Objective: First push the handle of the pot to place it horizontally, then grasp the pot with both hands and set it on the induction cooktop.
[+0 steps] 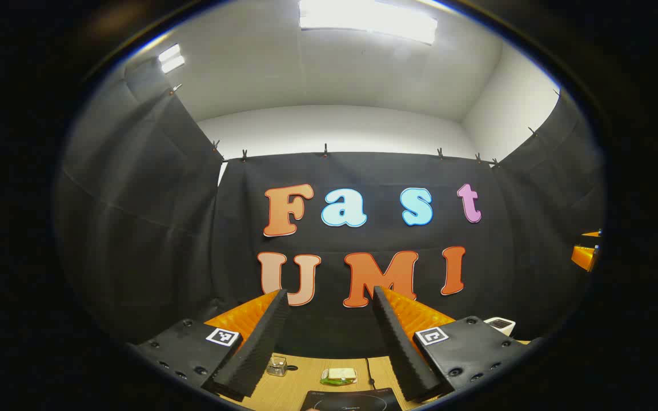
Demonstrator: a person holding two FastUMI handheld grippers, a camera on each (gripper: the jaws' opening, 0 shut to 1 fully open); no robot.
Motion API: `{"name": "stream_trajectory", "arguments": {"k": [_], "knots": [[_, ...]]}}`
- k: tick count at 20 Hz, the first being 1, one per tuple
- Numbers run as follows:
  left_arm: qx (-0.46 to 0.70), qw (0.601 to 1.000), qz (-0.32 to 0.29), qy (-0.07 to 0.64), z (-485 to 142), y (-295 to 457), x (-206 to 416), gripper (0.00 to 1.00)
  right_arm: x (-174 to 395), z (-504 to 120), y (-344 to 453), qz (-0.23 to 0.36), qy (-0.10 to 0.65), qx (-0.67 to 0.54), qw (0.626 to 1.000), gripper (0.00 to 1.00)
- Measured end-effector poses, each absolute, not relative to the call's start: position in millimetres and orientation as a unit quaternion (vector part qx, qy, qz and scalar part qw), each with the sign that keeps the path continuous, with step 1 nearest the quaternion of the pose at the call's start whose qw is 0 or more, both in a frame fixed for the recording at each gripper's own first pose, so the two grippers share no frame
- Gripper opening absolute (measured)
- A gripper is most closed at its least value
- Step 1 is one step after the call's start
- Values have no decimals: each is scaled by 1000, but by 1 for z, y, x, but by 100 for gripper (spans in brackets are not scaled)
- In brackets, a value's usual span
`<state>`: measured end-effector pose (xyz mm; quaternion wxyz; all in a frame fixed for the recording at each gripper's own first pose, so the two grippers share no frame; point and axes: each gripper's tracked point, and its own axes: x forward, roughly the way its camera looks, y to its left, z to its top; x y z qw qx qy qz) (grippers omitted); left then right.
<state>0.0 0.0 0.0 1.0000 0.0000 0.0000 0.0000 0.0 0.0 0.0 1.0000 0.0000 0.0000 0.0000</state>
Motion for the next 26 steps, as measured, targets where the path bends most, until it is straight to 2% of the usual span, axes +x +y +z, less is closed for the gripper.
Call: {"name": "stream_trajectory", "arguments": {"k": [1,9,15,16,18,19,22,23,24,26], "knots": [[0,1000,0,2,-1,1,0,94,-1,0,4,3,-1,-1,1000,94],[0,1000,3,6,-4,2,2,96,1,0,5,6,1,3,1000,93],[5,1000,6,11,-11,4,2,96,8,-21,1,1,36,6,999,93],[5,1000,5,12,-12,4,3,96,8,-23,1,3,41,10,999,98],[5,1000,6,13,-13,4,3,94,8,-26,3,5,43,10,999,98],[5,1000,7,14,-14,5,3,94,8,-27,4,5,44,8,999,93],[6,1000,7,18,-18,5,4,96,7,-35,12,13,49,3,999,93],[6,1000,6,20,-20,5,4,96,6,-40,15,17,53,2,998,98],[6,1000,6,21,-21,4,5,96,5,-45,19,21,58,1,998,93],[7,1000,5,24,-24,3,5,96,4,-59,25,28,71,-3,997,93]]}}
